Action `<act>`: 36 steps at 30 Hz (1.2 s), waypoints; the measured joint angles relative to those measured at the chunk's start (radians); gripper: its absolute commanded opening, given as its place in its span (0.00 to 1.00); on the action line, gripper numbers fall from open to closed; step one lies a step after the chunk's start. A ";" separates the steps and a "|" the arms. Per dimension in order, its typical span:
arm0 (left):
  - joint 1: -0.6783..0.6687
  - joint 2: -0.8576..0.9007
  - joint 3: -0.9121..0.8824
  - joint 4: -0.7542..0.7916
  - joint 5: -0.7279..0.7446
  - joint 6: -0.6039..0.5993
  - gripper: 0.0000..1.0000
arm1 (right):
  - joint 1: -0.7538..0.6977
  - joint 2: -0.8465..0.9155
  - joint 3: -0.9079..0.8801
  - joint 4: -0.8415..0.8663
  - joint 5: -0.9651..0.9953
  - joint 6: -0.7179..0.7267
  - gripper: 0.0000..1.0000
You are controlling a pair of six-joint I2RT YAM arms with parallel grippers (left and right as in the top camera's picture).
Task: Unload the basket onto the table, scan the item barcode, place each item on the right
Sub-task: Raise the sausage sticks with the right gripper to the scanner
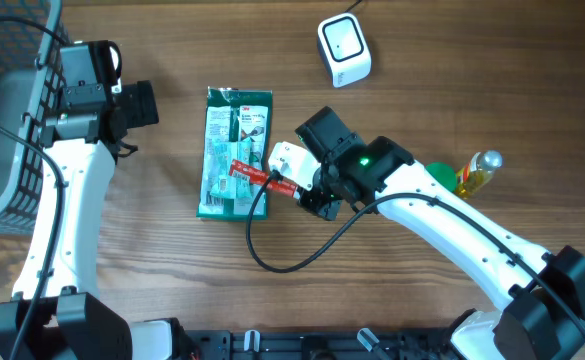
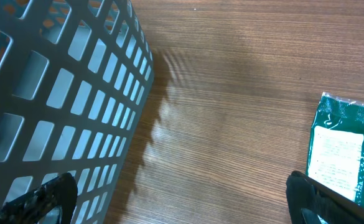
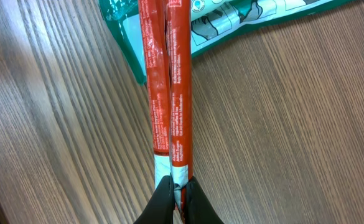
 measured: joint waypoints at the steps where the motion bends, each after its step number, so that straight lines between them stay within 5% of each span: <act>1: 0.000 0.000 0.000 0.000 0.000 0.000 1.00 | 0.000 0.000 0.000 0.000 0.000 0.000 0.04; 20: 0.000 0.000 0.000 0.000 0.000 0.000 1.00 | -0.005 0.000 0.000 -0.016 0.185 0.042 0.04; 25: 0.000 0.000 0.000 0.000 0.000 0.000 1.00 | -0.027 0.008 0.135 -0.066 0.374 0.075 0.04; 36: 0.000 0.000 0.000 0.000 0.000 0.000 1.00 | -0.168 0.063 0.282 0.130 0.610 -0.193 0.04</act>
